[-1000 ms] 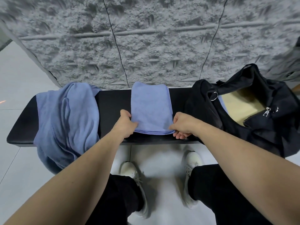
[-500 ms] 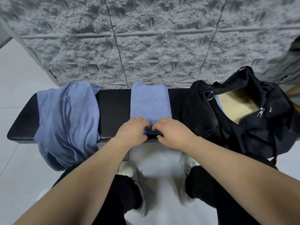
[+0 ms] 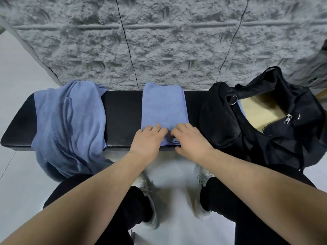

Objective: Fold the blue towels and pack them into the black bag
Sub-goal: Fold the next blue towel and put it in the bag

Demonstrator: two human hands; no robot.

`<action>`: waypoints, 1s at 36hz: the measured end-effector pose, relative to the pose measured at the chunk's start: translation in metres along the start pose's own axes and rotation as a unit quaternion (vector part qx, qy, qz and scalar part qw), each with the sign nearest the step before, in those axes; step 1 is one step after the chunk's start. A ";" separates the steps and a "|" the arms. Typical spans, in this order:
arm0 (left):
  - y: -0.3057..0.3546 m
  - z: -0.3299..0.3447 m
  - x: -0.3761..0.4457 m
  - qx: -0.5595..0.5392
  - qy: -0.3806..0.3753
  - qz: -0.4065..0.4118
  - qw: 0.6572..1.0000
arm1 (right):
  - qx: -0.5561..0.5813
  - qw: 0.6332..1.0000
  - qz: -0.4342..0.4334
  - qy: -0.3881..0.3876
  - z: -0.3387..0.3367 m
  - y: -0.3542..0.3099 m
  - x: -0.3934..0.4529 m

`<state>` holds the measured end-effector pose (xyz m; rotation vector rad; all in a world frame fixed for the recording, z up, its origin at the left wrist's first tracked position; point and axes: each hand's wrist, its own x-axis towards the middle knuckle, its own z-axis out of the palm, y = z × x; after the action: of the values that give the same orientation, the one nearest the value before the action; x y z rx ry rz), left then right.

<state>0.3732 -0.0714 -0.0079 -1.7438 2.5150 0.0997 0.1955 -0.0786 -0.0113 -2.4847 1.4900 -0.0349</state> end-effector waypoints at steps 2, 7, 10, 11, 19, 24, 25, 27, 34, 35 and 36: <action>0.001 0.001 -0.001 -0.004 0.008 -0.008 1.000 | 0.017 1.000 0.004 -0.004 -0.001 -0.002 0.000; 0.002 -0.002 -0.002 -0.012 -0.003 -0.002 1.000 | 0.021 0.999 0.010 -0.033 -0.007 -0.003 -0.002; 0.005 -0.004 -0.003 -0.011 -0.009 -0.017 1.000 | 0.018 0.999 0.006 -0.032 -0.010 -0.004 -0.003; 0.006 -0.005 -0.003 -0.012 -0.009 -0.023 1.000 | 0.023 0.999 0.009 -0.030 -0.012 -0.004 -0.004; -0.002 -0.010 0.001 -0.127 -0.018 -0.061 0.990 | 0.072 0.997 0.031 -0.029 -0.014 -0.001 -0.001; -0.009 -0.012 0.011 -0.148 -0.065 -0.065 0.985 | 0.096 0.993 0.027 -0.055 -0.015 0.006 0.003; -0.011 -0.012 0.013 -0.149 -0.075 -0.067 0.984 | 0.102 0.992 0.033 -0.061 -0.016 0.007 0.004; -0.016 -0.011 0.018 -0.149 -0.088 -0.068 0.983 | 0.114 0.989 0.052 -0.074 -0.017 0.009 0.008; -0.029 -0.015 0.033 -0.155 -0.181 -0.052 0.970 | 0.174 0.975 0.099 -0.098 -0.023 0.019 0.019; -0.031 -0.016 0.034 -0.156 -0.184 -0.041 0.970 | 0.185 0.973 0.100 -0.094 -0.023 0.020 0.019; -0.032 -0.017 0.035 -0.158 -0.185 -0.033 0.969 | 0.191 0.972 0.099 -0.092 -0.023 0.020 0.020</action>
<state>0.3911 -0.1167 0.0050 -1.7085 2.2576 0.7846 0.1840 -0.1097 0.0047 -1.9748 1.4838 -0.0488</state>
